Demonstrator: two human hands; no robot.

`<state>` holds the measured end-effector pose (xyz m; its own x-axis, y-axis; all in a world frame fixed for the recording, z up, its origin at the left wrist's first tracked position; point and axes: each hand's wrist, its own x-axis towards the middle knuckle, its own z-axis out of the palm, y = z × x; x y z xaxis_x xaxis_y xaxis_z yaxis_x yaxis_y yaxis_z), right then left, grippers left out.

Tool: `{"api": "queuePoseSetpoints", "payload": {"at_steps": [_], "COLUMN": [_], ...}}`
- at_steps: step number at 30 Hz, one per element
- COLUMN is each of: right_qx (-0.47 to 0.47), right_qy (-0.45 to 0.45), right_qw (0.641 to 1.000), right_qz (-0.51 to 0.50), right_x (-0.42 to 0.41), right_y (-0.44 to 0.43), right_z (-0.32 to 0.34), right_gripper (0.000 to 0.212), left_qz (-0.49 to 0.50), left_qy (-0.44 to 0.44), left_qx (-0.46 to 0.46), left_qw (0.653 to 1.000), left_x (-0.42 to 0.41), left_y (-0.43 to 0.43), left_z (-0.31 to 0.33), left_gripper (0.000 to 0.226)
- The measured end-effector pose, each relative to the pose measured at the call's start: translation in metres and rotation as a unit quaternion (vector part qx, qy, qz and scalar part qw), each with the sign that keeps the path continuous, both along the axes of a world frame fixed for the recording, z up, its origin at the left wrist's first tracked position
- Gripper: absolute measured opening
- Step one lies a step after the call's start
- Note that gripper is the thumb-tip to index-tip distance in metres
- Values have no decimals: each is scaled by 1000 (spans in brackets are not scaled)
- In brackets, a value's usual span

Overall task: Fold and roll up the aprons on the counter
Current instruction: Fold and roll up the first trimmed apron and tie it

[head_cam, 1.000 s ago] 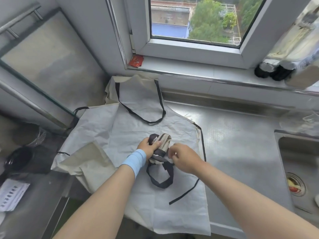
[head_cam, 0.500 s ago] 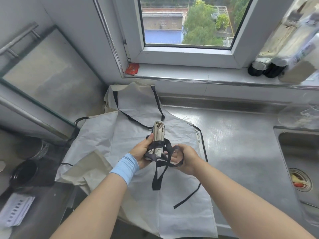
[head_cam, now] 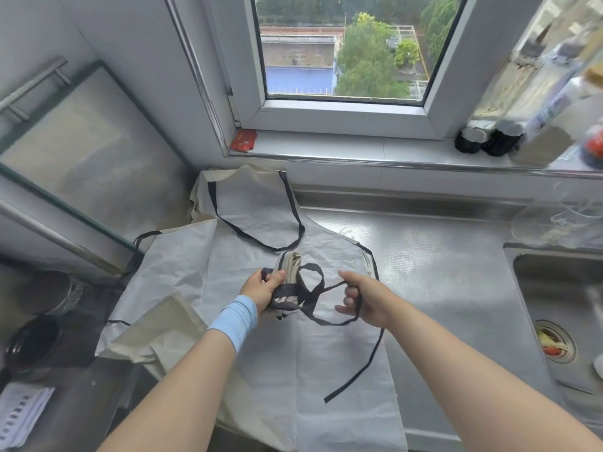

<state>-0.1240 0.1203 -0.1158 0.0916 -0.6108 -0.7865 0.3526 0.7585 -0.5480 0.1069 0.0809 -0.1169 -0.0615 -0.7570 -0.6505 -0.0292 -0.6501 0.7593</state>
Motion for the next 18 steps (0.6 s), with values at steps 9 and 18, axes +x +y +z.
{"api": "queuePoseSetpoints", "payload": {"at_steps": [9, 18], "right_qx": [-151, -152], "right_qy": [48, 228], "right_qw": [986, 957], "right_qz": [51, 96], "right_x": [50, 92], "right_y": [-10, -22], "right_z": [18, -17], "right_gripper": [22, 27], "left_qz": [-58, -57], "left_qy": [-222, -206], "left_qx": [-75, -48], "left_qw": [970, 976], "left_x": [-26, -13], "left_y": [8, 8], "left_z": [-18, -27], "left_gripper": [38, 19]}}
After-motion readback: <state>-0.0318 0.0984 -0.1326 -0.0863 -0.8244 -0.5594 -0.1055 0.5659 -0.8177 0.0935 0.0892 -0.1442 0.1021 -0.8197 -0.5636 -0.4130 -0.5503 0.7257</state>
